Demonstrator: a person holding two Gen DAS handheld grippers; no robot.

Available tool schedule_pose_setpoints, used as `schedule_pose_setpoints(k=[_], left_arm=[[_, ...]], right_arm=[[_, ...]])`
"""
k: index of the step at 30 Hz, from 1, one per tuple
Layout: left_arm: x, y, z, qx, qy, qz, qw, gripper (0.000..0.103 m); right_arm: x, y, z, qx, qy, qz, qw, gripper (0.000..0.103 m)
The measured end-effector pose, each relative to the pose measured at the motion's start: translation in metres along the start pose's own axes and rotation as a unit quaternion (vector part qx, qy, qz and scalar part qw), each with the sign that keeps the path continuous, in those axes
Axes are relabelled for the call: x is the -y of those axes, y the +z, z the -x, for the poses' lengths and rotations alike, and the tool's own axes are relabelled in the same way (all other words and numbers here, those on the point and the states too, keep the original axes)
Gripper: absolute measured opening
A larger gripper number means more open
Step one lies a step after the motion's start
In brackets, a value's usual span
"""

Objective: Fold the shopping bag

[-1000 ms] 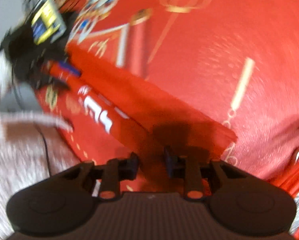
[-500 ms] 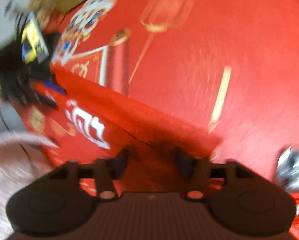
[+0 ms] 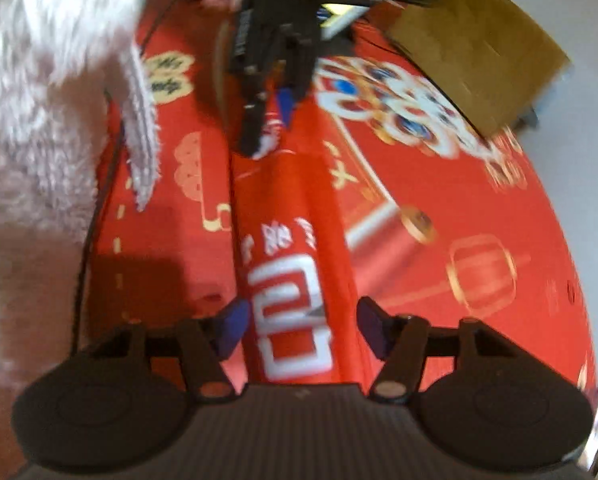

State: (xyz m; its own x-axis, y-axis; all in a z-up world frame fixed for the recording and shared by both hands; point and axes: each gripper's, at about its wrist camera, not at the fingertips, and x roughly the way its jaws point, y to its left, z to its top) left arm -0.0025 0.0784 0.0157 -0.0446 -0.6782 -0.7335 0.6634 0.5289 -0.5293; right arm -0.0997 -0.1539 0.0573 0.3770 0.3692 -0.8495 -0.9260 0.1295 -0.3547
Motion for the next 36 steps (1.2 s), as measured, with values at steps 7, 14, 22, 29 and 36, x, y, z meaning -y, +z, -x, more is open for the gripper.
schedule_pose_setpoints(k=[7,14,22,29,36], left_arm=[[0.001,-0.002,0.000,0.006,0.000,0.000,1.0000,0.034],[0.010,-0.001,0.000,0.014,0.021,-0.026,0.9994,0.038],[0.055,-0.005,0.018,0.058,0.146,-0.182,0.9706,0.060],[0.109,-0.028,0.009,0.045,0.209,-0.398,0.8922,0.056],[0.116,-0.041,-0.021,0.029,0.256,-0.472,0.8431,0.049]], right_arm=[[-0.012,0.015,-0.024,-0.021,0.021,0.060,0.998,0.036],[0.038,0.005,-0.034,-0.032,0.125,-0.180,0.975,0.022],[0.096,-0.033,-0.059,-0.036,0.257,-0.386,0.885,0.022],[0.127,-0.044,-0.087,-0.077,0.346,-0.441,0.824,0.018],[0.142,-0.064,-0.106,-0.103,0.399,-0.513,0.753,0.018]])
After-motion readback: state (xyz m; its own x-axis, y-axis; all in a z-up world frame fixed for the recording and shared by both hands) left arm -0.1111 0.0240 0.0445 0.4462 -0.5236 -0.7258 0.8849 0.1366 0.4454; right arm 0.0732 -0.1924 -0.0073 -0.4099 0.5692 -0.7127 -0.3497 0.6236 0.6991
